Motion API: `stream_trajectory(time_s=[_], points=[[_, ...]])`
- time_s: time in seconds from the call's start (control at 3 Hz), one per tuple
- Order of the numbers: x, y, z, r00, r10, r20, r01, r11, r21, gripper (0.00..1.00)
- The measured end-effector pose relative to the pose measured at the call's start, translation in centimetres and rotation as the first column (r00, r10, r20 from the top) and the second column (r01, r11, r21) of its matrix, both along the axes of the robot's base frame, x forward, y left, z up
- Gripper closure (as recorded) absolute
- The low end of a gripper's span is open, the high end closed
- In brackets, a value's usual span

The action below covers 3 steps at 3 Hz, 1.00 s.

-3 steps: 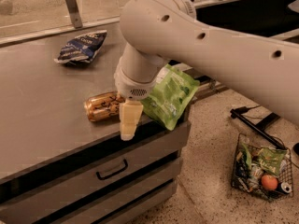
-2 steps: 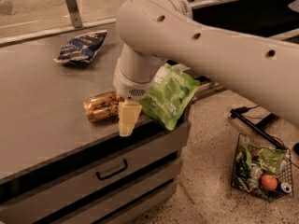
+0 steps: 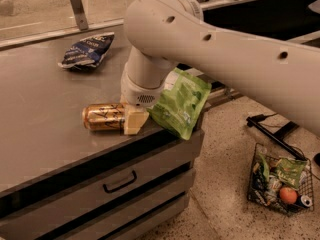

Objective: Move orange can near blue chip bag

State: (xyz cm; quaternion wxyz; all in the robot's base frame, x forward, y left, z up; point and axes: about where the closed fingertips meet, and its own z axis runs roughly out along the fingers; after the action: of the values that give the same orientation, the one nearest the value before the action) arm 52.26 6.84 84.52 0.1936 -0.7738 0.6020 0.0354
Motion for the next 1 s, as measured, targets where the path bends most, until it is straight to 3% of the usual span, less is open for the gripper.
stream_trajectory(time_s=[0.33, 0.67, 1.0], points=[[-0.1, 0.4, 0.5, 0.9998, 0.017, -0.004, -0.017, 1.0, 0.025, 0.87], [0.7, -0.2, 2.1, 0.9995, 0.024, -0.022, -0.021, 0.996, 0.09, 1.0], [3.1, -1.5, 4.5, 0.9995, 0.011, -0.029, -0.007, 0.99, 0.139, 1.0]])
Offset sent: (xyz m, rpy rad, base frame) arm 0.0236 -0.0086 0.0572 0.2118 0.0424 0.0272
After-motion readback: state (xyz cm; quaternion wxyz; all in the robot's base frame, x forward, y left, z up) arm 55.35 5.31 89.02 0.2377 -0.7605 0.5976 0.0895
